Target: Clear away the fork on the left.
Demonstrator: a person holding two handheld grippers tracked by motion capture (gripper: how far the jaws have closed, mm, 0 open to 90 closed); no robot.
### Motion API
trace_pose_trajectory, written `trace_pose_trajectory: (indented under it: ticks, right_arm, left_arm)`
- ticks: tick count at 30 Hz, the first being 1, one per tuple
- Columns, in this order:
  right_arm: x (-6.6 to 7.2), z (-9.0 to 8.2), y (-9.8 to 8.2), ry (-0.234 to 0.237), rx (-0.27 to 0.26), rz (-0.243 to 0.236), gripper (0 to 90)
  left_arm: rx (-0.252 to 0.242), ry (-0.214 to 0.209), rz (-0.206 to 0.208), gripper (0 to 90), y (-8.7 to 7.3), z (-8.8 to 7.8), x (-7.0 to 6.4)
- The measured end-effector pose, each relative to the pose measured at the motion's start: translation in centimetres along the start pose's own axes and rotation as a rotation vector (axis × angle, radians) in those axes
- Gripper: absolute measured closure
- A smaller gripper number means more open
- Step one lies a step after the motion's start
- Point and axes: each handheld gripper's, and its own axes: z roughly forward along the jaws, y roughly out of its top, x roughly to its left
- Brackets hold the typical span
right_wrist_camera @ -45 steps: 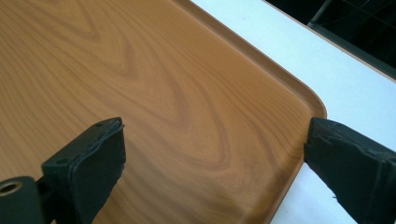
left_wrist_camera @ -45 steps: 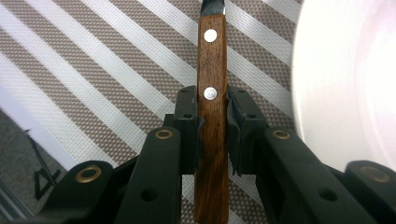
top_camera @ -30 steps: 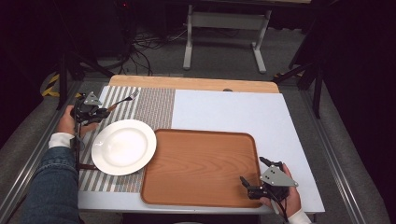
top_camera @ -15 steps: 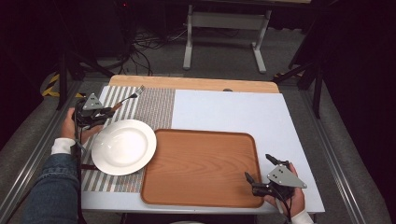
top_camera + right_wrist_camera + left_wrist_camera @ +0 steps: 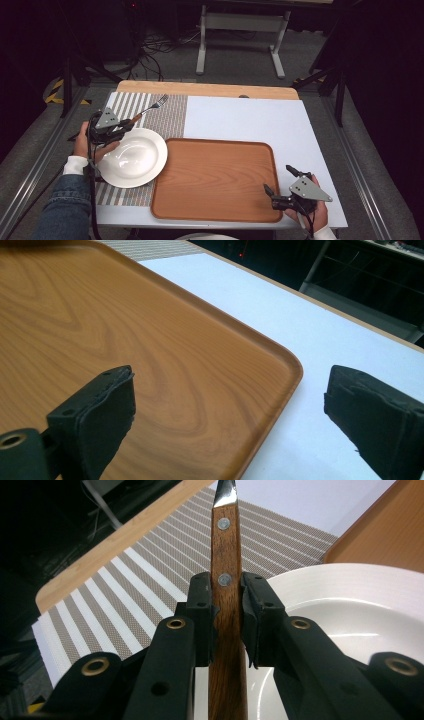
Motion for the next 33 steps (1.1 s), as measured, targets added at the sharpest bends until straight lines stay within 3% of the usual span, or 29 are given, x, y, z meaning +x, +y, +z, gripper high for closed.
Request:
trace_pose_trajectory:
  ticks: [8,15,20,33]
  right_arm:
    - [-0.3,-0.2,0.0,0.002,-0.016,0.012,7.1]
    - [-0.4,-0.3,0.0,0.001,-0.02,0.022,7.1]
    - [-0.3,-0.3,-0.1,0.009,-0.02,0.023,7.1]
    - [-0.2,-0.4,-0.1,0.001,-0.023,0.009,7.4]
  left_arm:
    - [-0.048,-0.018,0.055,76.1,1.1,-1.9,-3.4]
    - [-0.09,-0.068,0.107,76.1,1.6,-3.1,-7.1]
    - [-0.091,-0.102,0.148,76.1,1.5,-3.5,-9.5]
    - [-0.044,-0.173,0.22,76.1,1.3,-2.9,-13.2]
